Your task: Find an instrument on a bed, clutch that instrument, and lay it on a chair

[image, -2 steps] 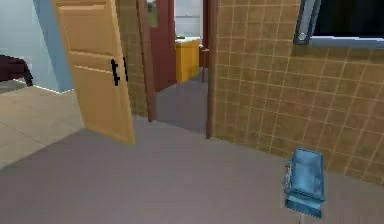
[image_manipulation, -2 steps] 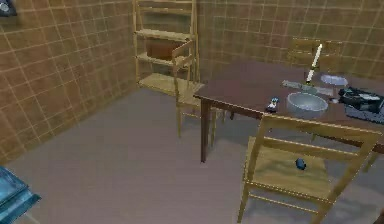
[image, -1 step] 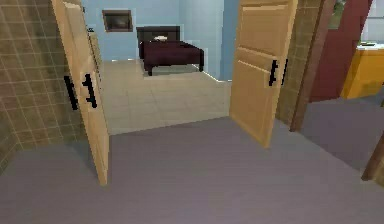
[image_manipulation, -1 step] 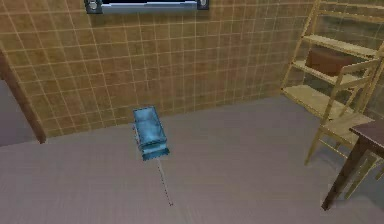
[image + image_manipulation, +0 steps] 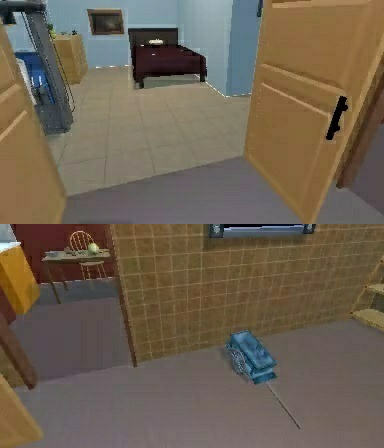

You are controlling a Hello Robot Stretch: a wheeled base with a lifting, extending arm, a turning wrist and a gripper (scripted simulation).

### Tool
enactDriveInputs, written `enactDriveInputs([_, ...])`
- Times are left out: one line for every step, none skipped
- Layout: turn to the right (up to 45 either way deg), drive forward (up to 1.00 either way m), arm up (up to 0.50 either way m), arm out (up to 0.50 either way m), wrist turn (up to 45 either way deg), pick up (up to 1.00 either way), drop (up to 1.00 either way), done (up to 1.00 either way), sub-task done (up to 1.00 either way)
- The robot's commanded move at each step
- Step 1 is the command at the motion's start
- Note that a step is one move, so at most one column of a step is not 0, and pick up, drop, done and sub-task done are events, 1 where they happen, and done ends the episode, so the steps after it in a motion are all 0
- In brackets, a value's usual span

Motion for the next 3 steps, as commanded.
enactDriveInputs([0.0, 0.85, 0.0, 0.0, 0.0, 0.0, 0.0, 0.0, 0.0])
enactDriveInputs([-24.0, 0.0, 0.0, 0.0, 0.0, 0.0, 0.0, 0.0, 0.0])
enactDriveInputs([0.0, 1.0, 0.0, 0.0, 0.0, 0.0, 0.0, 0.0, 0.0])
